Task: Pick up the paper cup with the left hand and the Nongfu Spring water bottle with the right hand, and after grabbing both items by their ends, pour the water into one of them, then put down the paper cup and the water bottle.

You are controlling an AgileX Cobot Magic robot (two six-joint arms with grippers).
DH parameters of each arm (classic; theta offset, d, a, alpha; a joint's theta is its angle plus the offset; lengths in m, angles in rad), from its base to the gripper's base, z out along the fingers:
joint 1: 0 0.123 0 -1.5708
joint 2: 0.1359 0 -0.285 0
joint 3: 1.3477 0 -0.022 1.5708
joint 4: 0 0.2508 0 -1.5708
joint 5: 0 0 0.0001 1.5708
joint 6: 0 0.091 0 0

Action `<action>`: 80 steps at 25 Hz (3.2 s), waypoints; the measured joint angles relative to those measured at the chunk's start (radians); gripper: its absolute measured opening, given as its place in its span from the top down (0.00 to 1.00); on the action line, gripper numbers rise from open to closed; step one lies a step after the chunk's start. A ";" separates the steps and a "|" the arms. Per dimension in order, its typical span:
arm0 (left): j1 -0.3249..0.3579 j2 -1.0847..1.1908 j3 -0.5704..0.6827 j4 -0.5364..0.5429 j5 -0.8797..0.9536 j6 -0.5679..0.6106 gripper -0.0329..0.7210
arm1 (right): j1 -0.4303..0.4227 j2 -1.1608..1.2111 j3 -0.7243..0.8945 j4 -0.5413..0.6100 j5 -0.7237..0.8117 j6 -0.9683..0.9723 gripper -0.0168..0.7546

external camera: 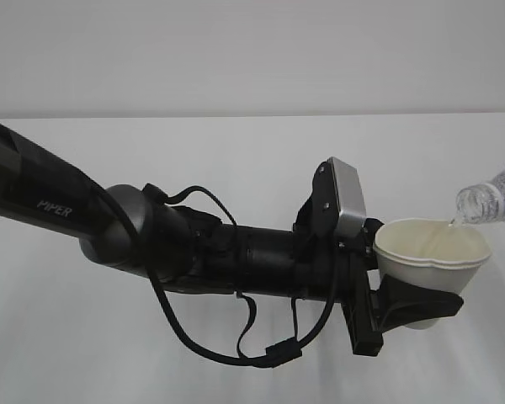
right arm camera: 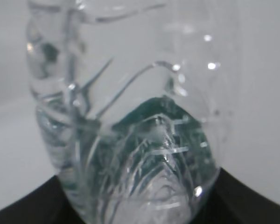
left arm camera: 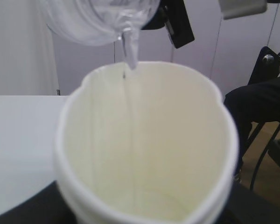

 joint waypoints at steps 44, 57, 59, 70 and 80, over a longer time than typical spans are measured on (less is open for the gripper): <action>0.000 0.000 0.000 0.002 0.000 0.000 0.42 | 0.000 0.000 0.000 -0.030 0.000 0.003 0.43; 0.000 0.000 0.000 0.005 0.000 0.000 0.43 | 0.000 0.000 0.000 -0.032 0.000 0.003 0.43; 0.000 0.000 0.000 0.006 0.000 0.000 0.43 | 0.000 0.000 0.000 -0.032 0.000 0.003 0.43; 0.000 0.000 0.000 0.006 0.000 0.000 0.43 | 0.000 0.000 0.000 -0.038 0.000 0.003 0.43; 0.000 0.000 0.000 0.006 0.000 0.000 0.43 | 0.000 0.000 0.000 -0.054 0.000 0.003 0.43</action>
